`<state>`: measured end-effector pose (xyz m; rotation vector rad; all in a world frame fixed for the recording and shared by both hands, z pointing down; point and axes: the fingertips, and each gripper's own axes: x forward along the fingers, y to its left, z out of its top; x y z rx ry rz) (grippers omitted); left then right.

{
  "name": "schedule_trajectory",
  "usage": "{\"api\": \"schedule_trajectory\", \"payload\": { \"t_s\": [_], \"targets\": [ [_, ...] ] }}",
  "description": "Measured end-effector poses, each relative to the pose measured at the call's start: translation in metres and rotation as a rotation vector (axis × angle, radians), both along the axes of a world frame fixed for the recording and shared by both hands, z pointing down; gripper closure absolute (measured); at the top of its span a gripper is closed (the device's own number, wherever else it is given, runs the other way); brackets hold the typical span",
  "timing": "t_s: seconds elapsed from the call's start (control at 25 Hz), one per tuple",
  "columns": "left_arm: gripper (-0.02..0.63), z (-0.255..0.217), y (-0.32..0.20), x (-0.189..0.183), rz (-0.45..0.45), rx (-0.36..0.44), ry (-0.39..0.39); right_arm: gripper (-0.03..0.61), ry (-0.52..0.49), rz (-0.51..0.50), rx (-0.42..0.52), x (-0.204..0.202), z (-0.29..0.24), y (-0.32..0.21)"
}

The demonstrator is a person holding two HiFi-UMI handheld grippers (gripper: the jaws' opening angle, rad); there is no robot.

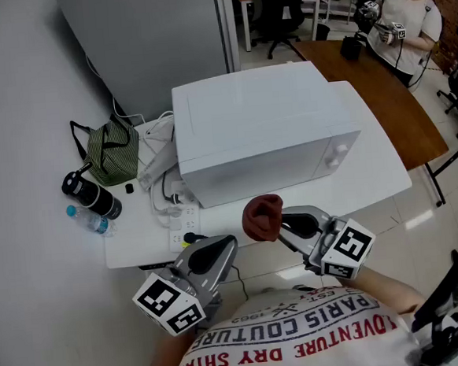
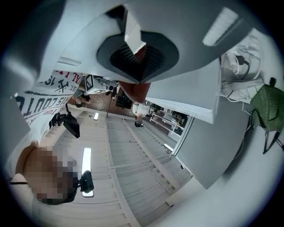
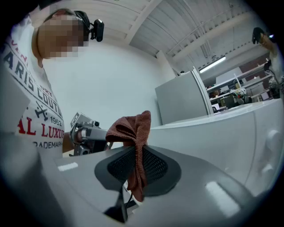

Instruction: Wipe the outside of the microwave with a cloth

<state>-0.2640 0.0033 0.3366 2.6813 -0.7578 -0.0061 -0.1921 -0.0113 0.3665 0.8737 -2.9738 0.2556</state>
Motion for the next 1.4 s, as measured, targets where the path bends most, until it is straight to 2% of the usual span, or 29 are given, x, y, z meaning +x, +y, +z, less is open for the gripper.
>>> {"api": "schedule_trajectory", "payload": {
  "t_s": [0.2, 0.48, 0.72, 1.08, 1.4],
  "targets": [
    [0.612, 0.004, -0.003, -0.032, -0.074, 0.000, -0.002, 0.540, 0.062, -0.043, 0.062, -0.045, 0.014, -0.014],
    [0.612, 0.014, 0.007, -0.084, -0.223, -0.037, -0.020, 0.540, 0.122, -0.113, 0.004, -0.100, 0.071, -0.045],
    [0.612, 0.020, 0.022, -0.117, -0.333, -0.065, -0.045, 0.540, 0.200, -0.082, 0.022, -0.127, 0.114, -0.081],
    [0.612, 0.024, 0.027, -0.126, -0.387, -0.087, -0.059, 0.540, 0.210, 0.013, 0.007, -0.122, 0.132, -0.115],
    [0.612, 0.022, 0.018, -0.102, -0.333, -0.080, -0.064, 0.540, 0.199, 0.087, -0.015, -0.084, 0.129, -0.126]
  ]
}}
